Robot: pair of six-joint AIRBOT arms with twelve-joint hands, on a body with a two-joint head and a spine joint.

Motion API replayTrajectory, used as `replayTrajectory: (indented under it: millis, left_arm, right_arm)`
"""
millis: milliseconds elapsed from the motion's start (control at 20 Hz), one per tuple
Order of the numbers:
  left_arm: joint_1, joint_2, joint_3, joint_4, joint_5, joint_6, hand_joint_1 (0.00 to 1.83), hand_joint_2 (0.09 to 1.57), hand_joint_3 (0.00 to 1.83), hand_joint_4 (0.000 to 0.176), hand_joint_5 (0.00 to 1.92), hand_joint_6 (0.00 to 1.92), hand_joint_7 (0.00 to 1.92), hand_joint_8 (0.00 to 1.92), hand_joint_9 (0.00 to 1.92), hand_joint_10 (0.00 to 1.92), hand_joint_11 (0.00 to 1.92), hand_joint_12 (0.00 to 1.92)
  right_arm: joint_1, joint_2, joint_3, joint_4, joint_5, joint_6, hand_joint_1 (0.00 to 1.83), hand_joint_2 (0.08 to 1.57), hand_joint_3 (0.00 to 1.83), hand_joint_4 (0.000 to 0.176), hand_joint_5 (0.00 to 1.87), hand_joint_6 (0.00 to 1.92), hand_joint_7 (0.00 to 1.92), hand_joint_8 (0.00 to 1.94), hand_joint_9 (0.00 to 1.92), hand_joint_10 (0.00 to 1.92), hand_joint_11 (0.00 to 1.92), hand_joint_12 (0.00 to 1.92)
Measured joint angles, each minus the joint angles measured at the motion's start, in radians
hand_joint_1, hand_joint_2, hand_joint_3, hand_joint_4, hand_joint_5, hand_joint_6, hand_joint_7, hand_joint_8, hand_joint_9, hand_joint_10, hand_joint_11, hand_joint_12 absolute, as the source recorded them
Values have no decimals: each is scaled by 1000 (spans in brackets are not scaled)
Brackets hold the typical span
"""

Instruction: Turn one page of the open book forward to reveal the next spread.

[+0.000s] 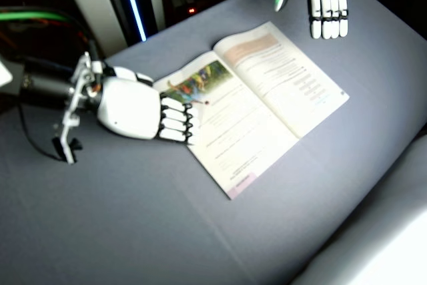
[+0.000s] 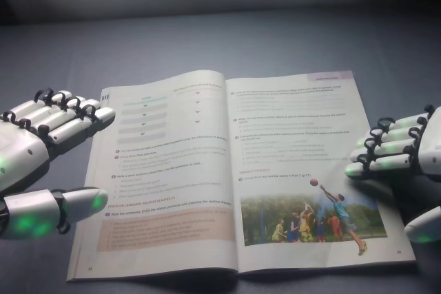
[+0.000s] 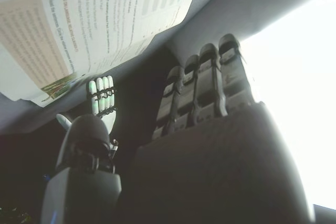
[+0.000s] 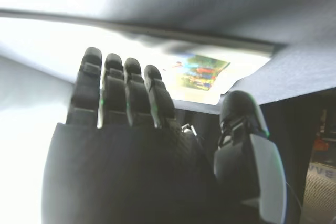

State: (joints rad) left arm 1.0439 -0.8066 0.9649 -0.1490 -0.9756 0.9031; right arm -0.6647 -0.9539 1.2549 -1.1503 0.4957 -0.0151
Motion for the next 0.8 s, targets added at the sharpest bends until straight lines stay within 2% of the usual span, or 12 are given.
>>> replayTrajectory:
  millis: [350, 650, 800]
  left_arm:
    - [0, -1, 1, -1, -4, -3, 0, 1296, 5, 0, 0, 0, 0, 0, 0, 0, 0, 0]
    - [0, -1, 6, -16, -13, -8, 0, 1286, 0, 0, 3, 1, 0, 0, 0, 0, 0, 0]
    - [13, 15, 5, -24, -32, -9, 0, 1300, 7, 0, 1, 0, 0, 0, 0, 0, 0, 0]
  right_arm:
    - [1, -81, 42, 39, 10, 1, 0, 1218, 1, 0, 41, 7, 8, 2, 0, 0, 28, 8]
    - [4, -163, 94, 198, 54, -42, 0, 1236, 3, 0, 0, 0, 0, 0, 0, 0, 0, 0]
    - [40, -225, 116, 238, 76, -70, 0, 1243, 5, 0, 0, 0, 0, 0, 0, 0, 0, 0]
